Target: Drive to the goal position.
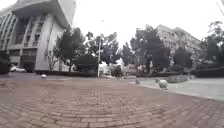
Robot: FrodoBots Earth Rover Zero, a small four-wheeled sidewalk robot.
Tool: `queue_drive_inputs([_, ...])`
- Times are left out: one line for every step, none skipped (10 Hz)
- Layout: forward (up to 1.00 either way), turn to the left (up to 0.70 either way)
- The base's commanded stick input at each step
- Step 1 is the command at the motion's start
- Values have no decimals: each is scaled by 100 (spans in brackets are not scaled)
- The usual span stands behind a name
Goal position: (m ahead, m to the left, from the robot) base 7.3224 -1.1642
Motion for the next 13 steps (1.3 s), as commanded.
queue_drive_inputs([70, 3])
queue_drive_inputs([70, 14])
queue_drive_inputs([70, 14])
queue_drive_inputs([70, 14])
queue_drive_inputs([70, 14])
queue_drive_inputs([70, 14])
queue_drive_inputs([70, 14])
queue_drive_inputs([70, 14])
queue_drive_inputs([70, 14])
queue_drive_inputs([70, 14])
queue_drive_inputs([70, 14])
queue_drive_inputs([70, 14])
queue_drive_inputs([70, 14])
